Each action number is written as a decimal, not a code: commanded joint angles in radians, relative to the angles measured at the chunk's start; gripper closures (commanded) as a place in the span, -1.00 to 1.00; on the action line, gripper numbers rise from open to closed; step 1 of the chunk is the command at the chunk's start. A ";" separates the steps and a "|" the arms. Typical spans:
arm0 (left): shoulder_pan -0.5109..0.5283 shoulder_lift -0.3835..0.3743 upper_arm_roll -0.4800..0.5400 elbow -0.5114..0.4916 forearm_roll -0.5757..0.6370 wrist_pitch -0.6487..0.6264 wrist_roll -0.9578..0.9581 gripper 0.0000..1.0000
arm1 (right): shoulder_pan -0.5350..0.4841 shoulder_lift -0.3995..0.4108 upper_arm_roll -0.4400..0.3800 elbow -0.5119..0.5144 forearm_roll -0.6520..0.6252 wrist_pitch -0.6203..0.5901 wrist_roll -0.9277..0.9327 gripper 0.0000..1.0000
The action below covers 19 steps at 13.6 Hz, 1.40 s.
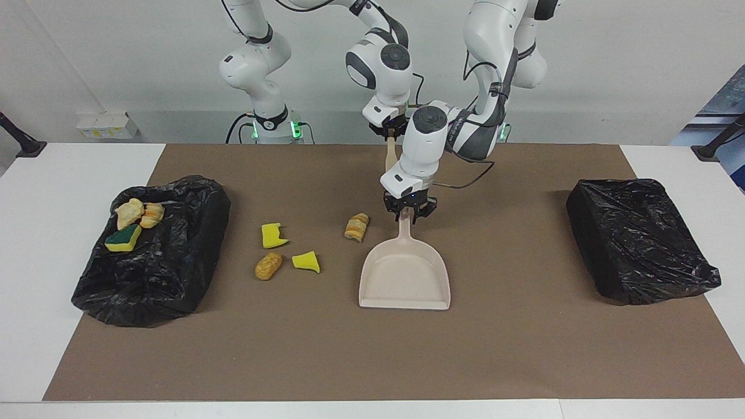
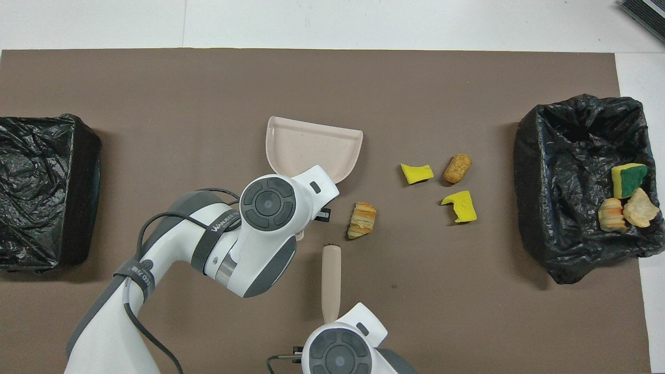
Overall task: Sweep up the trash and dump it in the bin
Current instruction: 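Hold the dustpan with the left gripper while the right gripper grasps the brush, then sweep the brush with the right gripper toward the bread and sponge pieces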
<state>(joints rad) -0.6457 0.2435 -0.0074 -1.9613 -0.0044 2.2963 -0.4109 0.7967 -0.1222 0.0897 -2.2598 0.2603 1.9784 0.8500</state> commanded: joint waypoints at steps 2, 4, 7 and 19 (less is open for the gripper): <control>0.006 0.007 0.009 0.022 0.040 -0.004 0.043 1.00 | -0.123 -0.063 0.002 0.003 0.017 -0.107 -0.106 1.00; 0.033 -0.019 0.020 0.022 0.040 -0.038 0.116 1.00 | -0.203 -0.062 -0.001 0.034 -0.006 -0.165 -0.181 1.00; 0.056 -0.076 0.027 0.024 0.040 -0.136 0.286 1.00 | -0.318 -0.025 0.002 0.065 -0.117 -0.187 -0.276 1.00; 0.173 -0.219 0.027 -0.054 0.043 -0.338 1.021 1.00 | -0.784 0.104 0.002 0.022 -0.404 0.012 -0.736 1.00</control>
<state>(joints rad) -0.4761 0.0825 0.0269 -1.9498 0.0181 1.9625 0.5484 0.0442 -0.0486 0.0780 -2.2256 -0.1161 1.9338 0.1506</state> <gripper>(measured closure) 0.687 0.744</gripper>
